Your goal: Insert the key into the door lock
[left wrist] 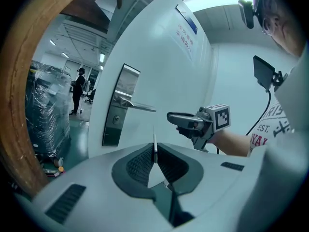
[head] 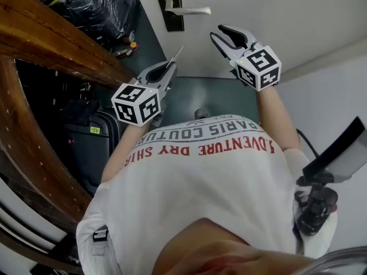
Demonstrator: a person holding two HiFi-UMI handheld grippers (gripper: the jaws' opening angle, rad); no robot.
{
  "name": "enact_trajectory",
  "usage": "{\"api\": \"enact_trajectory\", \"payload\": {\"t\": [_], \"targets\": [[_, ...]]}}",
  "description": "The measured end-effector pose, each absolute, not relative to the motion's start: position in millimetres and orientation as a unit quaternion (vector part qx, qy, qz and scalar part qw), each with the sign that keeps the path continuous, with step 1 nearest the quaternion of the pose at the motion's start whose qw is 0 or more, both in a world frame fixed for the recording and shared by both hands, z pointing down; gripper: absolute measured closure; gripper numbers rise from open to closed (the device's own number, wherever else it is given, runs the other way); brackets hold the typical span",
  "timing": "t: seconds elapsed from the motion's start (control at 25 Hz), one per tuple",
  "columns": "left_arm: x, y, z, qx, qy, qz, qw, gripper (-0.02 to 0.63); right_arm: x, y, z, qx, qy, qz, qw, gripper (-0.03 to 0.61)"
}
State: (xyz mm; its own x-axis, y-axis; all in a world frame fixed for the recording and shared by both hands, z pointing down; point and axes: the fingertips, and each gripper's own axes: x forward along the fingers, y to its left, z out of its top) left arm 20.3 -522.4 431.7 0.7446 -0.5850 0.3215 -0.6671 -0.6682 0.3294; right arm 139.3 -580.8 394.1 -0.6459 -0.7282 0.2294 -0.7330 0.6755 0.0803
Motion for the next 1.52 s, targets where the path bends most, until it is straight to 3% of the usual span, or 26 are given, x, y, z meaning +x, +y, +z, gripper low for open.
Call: {"api": "enact_trajectory", "payload": {"t": [0.24,0.96,1.36,1.52], "targets": [[20.7,-550.0,435.4,0.903,-0.353,0.084,0.228,0.591,132.4,-628.4,391.0,0.393,-0.91,0.005,0.132,0.377],[13.1,-576.5,442.8,0.887,-0.387,0.037,0.247,0.591,118.1,-648.7,388.0,0.384,-0.913,-0.021,0.136,0.405],[20.1,-611.7,450.5,0.852,-0.395,-0.053,0.339,0.591,118.6,-653.0,391.0,0.391,-0.912,-0.011,0.128,0.403],[23.0,-625.2,460.8,0.824,-0.373,-0.111,0.413,0.591,117.8,-651.8,391.9,0.397,-0.91,-0.007,0.12,0.403]]}}
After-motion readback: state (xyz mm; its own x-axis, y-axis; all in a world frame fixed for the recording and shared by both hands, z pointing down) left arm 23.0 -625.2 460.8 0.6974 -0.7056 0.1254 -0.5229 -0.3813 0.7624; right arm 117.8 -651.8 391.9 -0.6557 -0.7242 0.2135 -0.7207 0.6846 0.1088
